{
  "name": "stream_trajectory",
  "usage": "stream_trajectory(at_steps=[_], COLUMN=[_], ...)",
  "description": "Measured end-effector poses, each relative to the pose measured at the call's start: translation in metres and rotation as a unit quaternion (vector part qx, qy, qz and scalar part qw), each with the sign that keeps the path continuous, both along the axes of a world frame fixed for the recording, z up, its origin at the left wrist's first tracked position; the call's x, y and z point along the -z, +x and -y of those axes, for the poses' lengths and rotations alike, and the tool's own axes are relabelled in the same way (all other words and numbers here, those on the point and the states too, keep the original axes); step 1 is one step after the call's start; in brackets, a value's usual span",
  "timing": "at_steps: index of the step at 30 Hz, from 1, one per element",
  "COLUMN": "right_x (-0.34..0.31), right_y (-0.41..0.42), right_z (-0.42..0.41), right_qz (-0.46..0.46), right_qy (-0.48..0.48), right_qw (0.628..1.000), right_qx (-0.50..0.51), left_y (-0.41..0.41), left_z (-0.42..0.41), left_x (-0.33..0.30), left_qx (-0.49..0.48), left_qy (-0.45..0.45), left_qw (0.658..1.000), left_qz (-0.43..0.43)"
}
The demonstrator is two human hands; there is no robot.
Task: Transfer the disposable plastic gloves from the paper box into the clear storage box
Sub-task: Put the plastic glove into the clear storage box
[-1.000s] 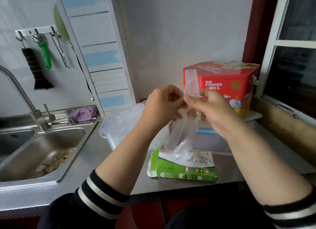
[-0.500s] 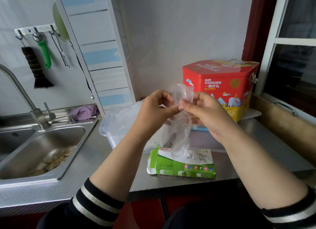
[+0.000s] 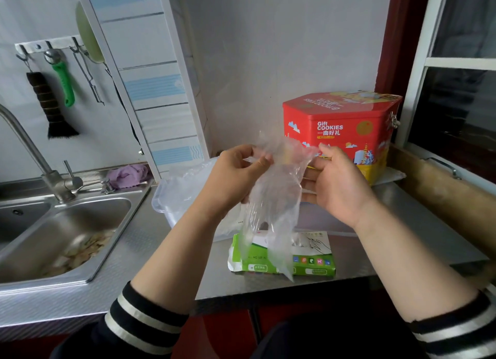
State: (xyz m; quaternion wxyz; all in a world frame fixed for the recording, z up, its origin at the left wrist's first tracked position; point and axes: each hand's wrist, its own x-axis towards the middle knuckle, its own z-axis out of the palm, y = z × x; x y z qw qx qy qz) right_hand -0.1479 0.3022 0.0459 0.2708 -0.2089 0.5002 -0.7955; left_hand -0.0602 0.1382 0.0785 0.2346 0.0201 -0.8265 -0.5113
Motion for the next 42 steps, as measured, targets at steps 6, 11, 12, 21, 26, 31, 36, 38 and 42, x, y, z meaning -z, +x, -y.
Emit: stream_trajectory(at_steps=[6,11,12,21,26,31,36,38,42], right_x=[0.009,0.011,0.011,-0.017,-0.018,-0.009,-0.014,-0.023,-0.034], right_y=[0.006,0.002,0.004,0.022,0.013,-0.005,-0.033,-0.028,-0.002], right_z=[0.009,0.003,0.003,0.014,0.012,0.005,0.016,0.027,0.071], right_qz=[-0.051,-0.046,-0.059,-0.229,-0.231,-0.257,-0.382,-0.487,-0.641], right_qy=[0.069,0.052,0.057,0.158,0.179,0.317,0.436,0.346,0.233], right_qw=[0.993,0.989,0.988,0.950,0.948,0.912,0.768,0.696,0.643], right_qx=[0.084,0.133,0.132,0.143,0.127,0.042,0.273,0.399,0.347], left_y=[0.003,0.009,0.008,-0.013,-0.028,-0.027,-0.029,-0.033,-0.037], left_z=[-0.008,0.001,0.005,0.004,0.000,0.018,0.056,0.076,0.118], left_x=[-0.001,0.002,0.003,-0.019,-0.029,-0.039,-0.045,-0.043,-0.026], left_qx=[-0.022,0.009,0.015,0.067,0.086,0.088,0.016,-0.070,-0.249], left_qy=[-0.177,-0.166,-0.158,-0.263,-0.297,-0.261,-0.150,-0.055,-0.027], left_qw=[0.984,0.984,0.985,0.962,0.950,0.960,0.988,0.994,0.963], left_qz=[0.011,0.063,0.074,0.018,0.048,0.042,-0.028,-0.071,-0.102])
